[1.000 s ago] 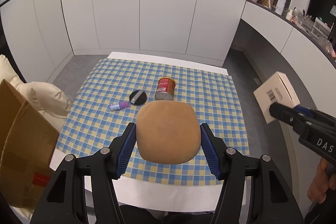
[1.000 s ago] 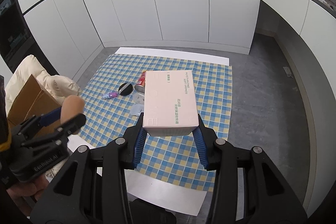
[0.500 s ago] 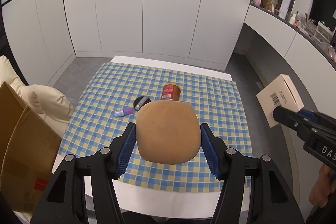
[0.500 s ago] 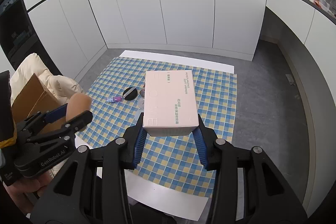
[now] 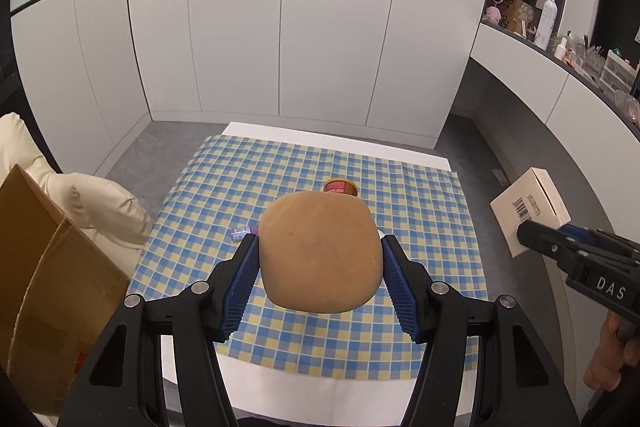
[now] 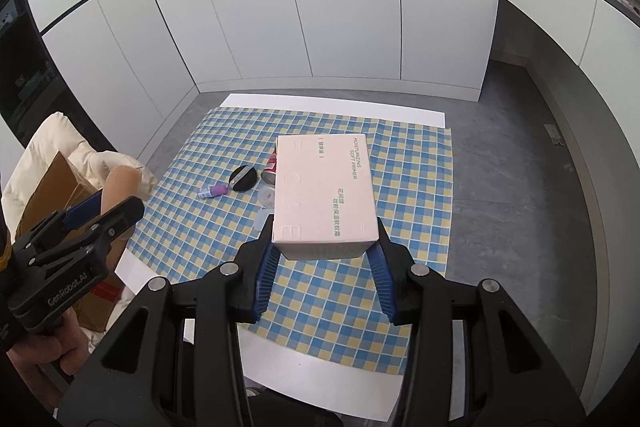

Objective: Organize objects
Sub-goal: 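Lift the tan sponge with the left tool while the right tool lifts the pink-white box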

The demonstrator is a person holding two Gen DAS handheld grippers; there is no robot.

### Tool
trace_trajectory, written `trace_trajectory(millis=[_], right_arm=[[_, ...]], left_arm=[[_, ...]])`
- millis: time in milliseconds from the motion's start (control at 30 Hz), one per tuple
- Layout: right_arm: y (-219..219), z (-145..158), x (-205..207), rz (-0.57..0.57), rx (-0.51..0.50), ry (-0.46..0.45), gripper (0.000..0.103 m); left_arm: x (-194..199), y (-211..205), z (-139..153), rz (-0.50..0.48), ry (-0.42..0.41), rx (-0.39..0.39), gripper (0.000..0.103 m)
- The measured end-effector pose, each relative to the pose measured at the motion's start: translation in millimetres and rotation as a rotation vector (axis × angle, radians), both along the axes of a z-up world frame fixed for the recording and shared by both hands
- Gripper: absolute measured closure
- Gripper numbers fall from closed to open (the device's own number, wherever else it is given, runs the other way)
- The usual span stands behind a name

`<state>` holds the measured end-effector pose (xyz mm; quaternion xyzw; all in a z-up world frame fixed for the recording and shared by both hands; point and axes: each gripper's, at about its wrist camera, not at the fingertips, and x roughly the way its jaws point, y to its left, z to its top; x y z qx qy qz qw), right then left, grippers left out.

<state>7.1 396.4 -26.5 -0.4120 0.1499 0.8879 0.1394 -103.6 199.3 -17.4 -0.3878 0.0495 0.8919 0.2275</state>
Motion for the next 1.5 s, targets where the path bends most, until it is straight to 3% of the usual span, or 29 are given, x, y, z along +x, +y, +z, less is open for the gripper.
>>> trace_trajectory(millis=[1500], right_arm=[[-103,-3,-86,0.166,0.046,0.012,0.059]], left_arm=[[-37,-127,-2,0.236,-0.016,0.056,0.042]])
